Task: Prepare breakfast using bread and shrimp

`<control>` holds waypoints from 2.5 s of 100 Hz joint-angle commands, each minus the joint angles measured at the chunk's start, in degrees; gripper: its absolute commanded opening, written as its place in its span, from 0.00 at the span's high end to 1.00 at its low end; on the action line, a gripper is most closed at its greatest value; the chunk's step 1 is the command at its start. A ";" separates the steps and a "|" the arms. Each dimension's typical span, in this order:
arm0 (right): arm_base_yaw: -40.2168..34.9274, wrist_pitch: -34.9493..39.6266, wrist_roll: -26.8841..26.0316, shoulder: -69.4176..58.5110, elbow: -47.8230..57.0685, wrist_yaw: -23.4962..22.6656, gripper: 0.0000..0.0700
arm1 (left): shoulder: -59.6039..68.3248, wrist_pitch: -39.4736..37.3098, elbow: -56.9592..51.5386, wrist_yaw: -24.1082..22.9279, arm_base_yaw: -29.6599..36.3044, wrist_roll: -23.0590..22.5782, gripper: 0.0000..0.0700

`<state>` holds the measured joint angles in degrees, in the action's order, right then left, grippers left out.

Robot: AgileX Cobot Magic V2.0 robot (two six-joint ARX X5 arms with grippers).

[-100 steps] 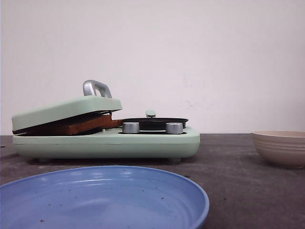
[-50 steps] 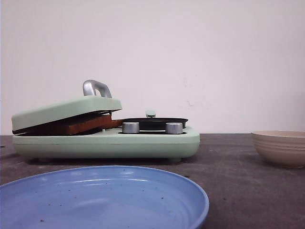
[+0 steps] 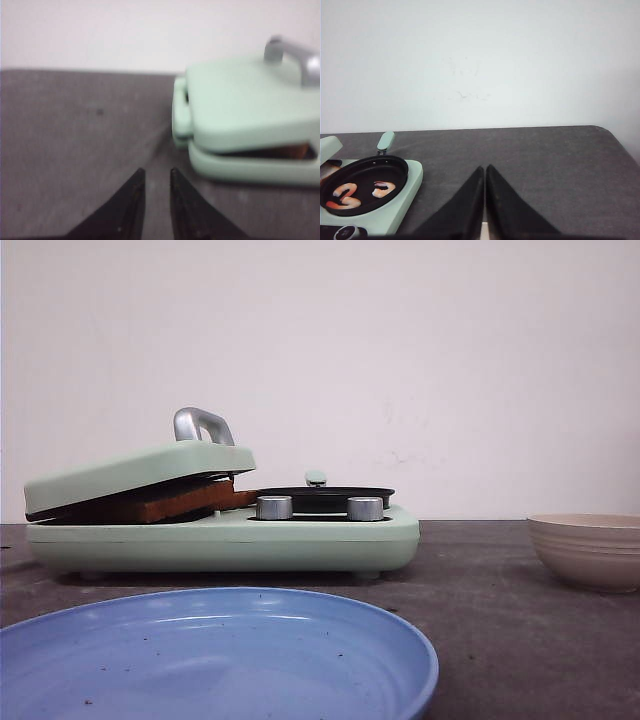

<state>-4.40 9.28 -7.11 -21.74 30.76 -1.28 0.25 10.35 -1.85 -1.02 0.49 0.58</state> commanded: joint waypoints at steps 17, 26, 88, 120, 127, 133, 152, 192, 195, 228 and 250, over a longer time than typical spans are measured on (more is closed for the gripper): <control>-0.02 -0.52 0.24 -0.11 0.52 0.20 1.00 | -0.09 0.57 1.05 -0.52 -0.15 -2.14 0.98; -0.02 -0.52 0.24 -0.11 0.52 0.20 1.00 | -0.09 0.48 1.05 0.61 -0.15 -0.74 0.98; -0.74 -0.52 0.24 -0.11 0.52 0.20 1.00 | -0.09 0.44 1.05 0.59 -0.13 -0.55 0.98; -0.72 -0.52 0.24 -0.09 0.52 0.20 1.00 | -0.07 0.44 1.05 0.59 -0.15 -0.55 0.98; -0.81 -0.20 0.24 -0.09 0.50 -0.13 1.00 | -0.07 0.44 1.05 0.57 -0.15 -0.55 0.98; -0.83 0.68 0.24 -0.09 0.44 -0.13 1.00 | -0.07 0.44 1.05 0.59 -0.15 -0.55 0.98; -0.83 2.99 0.24 0.74 -0.81 -0.15 1.00 | -0.07 0.44 1.05 0.59 -0.15 -0.55 0.98; -0.33 2.82 0.24 14.71 -12.74 -0.15 1.00 | -0.07 0.44 1.05 0.59 -0.15 -0.55 0.98; -0.33 3.06 0.24 15.89 -13.94 -0.15 1.00 | -0.07 0.44 1.05 0.59 -0.15 -0.55 0.98; 1.22 -1.07 0.24 21.59 -28.04 2.82 1.00 | -0.07 0.44 1.05 0.59 -0.13 -0.55 0.98; 3.02 0.79 0.57 21.53 -30.08 3.58 1.00 | -0.07 0.44 1.05 0.59 -0.15 -0.55 0.98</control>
<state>-1.96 9.76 -7.09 -0.38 0.84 1.56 0.23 10.63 -1.85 -0.64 0.47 -0.43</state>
